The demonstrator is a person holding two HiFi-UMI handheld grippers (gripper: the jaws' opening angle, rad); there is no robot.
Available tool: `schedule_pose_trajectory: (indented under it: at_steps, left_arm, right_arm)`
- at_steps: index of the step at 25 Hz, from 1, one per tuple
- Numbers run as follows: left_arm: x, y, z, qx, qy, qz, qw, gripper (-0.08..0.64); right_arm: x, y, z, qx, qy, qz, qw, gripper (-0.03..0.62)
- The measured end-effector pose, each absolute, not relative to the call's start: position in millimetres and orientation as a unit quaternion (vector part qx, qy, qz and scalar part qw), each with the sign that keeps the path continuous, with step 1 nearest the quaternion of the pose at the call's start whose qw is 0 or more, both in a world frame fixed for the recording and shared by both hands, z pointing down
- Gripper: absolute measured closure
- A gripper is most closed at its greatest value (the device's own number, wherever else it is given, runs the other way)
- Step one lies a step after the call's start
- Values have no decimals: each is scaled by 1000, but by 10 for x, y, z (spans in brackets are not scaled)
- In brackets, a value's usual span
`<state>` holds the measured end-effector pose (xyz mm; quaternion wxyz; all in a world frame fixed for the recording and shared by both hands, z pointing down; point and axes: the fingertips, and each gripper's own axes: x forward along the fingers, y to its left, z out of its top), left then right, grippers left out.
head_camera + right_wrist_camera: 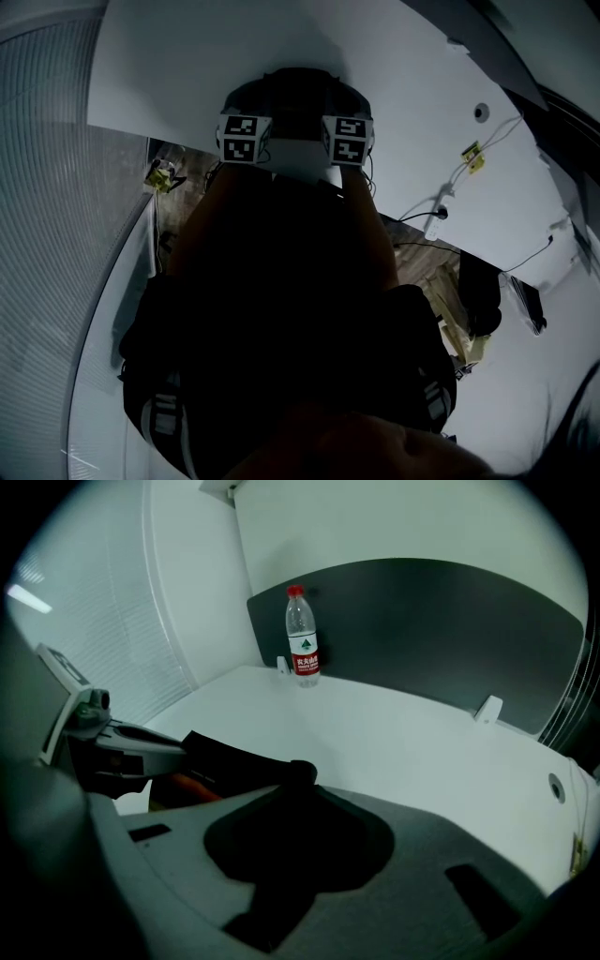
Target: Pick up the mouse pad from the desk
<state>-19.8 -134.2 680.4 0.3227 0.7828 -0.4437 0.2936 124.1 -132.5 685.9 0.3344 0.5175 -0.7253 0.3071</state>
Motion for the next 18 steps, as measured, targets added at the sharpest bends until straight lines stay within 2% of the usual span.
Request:
schedule_pose_trajectory:
  at_steps: [18]
  left_arm:
    - [336,-1237,6190,811,-444,265,275,508]
  right_arm:
    - [1696,-1179,6340,546,-739,284,275,543]
